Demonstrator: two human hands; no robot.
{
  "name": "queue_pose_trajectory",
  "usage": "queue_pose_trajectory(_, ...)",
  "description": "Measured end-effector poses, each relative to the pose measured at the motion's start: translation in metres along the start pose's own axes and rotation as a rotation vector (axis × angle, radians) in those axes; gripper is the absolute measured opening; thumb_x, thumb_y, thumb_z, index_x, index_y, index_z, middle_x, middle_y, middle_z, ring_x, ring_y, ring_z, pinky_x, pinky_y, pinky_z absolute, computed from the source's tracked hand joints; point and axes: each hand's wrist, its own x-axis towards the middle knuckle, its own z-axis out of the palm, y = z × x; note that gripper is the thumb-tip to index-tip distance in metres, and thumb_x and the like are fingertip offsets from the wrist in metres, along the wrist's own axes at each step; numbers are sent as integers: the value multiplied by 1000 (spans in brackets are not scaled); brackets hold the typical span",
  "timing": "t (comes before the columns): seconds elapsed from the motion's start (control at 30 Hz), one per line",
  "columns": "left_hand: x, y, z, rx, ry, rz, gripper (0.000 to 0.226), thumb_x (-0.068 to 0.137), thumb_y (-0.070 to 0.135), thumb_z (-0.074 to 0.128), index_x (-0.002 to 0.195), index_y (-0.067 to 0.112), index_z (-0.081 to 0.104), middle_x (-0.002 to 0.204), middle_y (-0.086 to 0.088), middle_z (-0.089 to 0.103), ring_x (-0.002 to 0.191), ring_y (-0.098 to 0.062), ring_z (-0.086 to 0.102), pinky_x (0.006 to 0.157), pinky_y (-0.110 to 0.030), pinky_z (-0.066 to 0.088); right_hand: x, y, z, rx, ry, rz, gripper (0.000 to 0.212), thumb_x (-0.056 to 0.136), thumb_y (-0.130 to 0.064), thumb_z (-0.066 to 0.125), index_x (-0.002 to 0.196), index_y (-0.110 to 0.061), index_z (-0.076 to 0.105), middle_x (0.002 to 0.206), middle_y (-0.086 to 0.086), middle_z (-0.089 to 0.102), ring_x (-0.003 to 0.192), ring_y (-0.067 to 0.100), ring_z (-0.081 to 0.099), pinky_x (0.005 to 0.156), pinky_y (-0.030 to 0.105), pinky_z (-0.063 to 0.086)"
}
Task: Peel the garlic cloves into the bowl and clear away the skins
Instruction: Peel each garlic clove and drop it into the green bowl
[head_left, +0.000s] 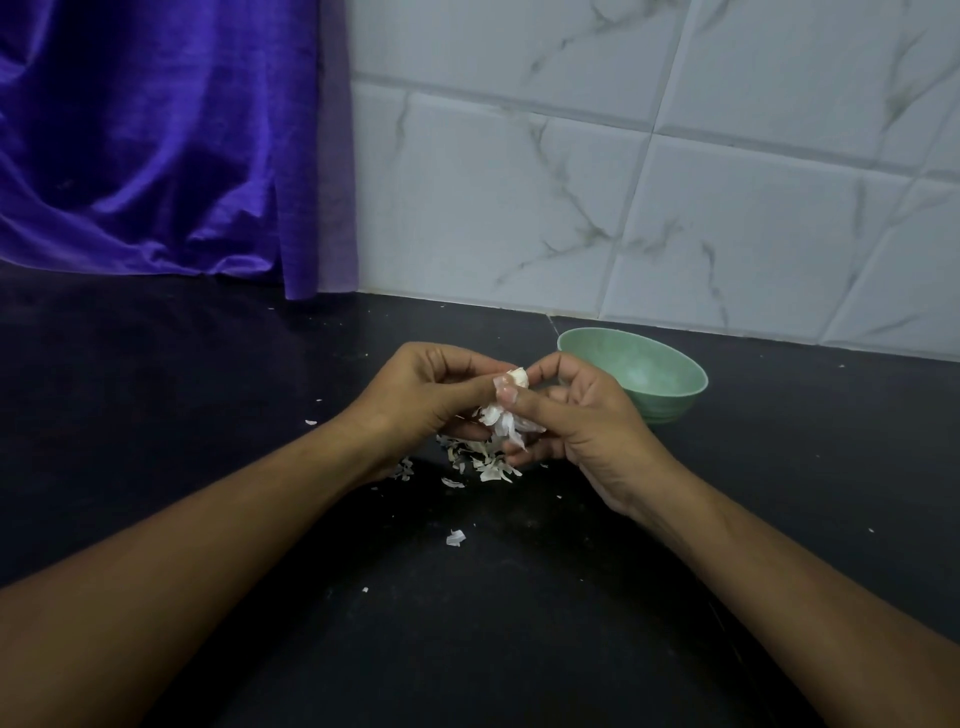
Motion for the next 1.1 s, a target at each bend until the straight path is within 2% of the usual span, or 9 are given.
queue_pose_trajectory(0.23,1,-1,1,-8,37,45,21,93,14,73,111,5,79,99,-17,79,80,-20,71,66,-24,62,0,-1,-1,-12,-11,-56,27,93,-11,73,108,4,56,84,23,74,64,31,71,59,37,64)
queue_pose_trajectory(0.37,1,-5,2,2,37,32,20,93,15,73,110,6,79,100,-19,78,81,-23,71,64,-24,62,1,3,-2,-85,-23,-82,32,94,-15,71,107,8,52,89,41,65,70,38,69,61,40,64)
queue_pose_trajectory(0.5,1,-10,4,-34,38,-8,20,92,18,74,108,7,80,96,-18,78,81,-24,71,65,-23,61,1,11,-1,-192,-36,-105,20,102,-15,64,101,-2,49,69,17,63,56,26,63,55,39,58)
queue_pose_trajectory(0.63,0,-10,6,-36,33,-1,20,98,23,68,109,13,80,92,-12,79,80,-24,71,67,-25,61,4,16,3,-357,14,-164,17,105,-22,59,101,-10,48,79,28,61,56,19,55,45,32,46)
queue_pose_trajectory(0.7,0,-8,6,96,37,61,24,103,32,62,108,16,79,89,-7,78,76,-21,73,65,-31,62,4,16,7,-392,52,-171,17,106,-25,57,102,-11,47,73,17,59,54,14,53,44,30,43)
queue_pose_trajectory(0.83,-2,-8,12,554,121,260,41,109,48,45,90,22,71,75,-1,71,65,-15,70,63,-35,56,6,11,14,-438,85,-245,20,108,-27,52,101,-9,47,59,-7,51,49,7,46,48,28,41)
queue_pose_trajectory(0.93,-2,-9,17,579,163,314,49,111,47,38,77,19,59,68,-1,63,64,-13,61,64,-36,49,4,11,20,-466,35,-290,15,109,-21,49,102,-8,45,63,-6,54,47,3,47,47,20,39)
queue_pose_trajectory(1.0,2,-13,17,536,204,293,53,110,50,36,72,18,55,64,-1,58,63,-15,56,64,-38,47,2,13,22,-445,19,-276,16,110,-21,49,103,-7,43,64,-4,52,47,5,44,45,27,40)
queue_pose_trajectory(1.1,5,-16,18,425,207,239,61,106,60,35,77,13,63,67,-11,67,69,-29,67,70,-50,55,2,11,26,-287,-23,-208,12,110,-22,50,106,-12,45,69,3,53,48,12,44,42,31,43)
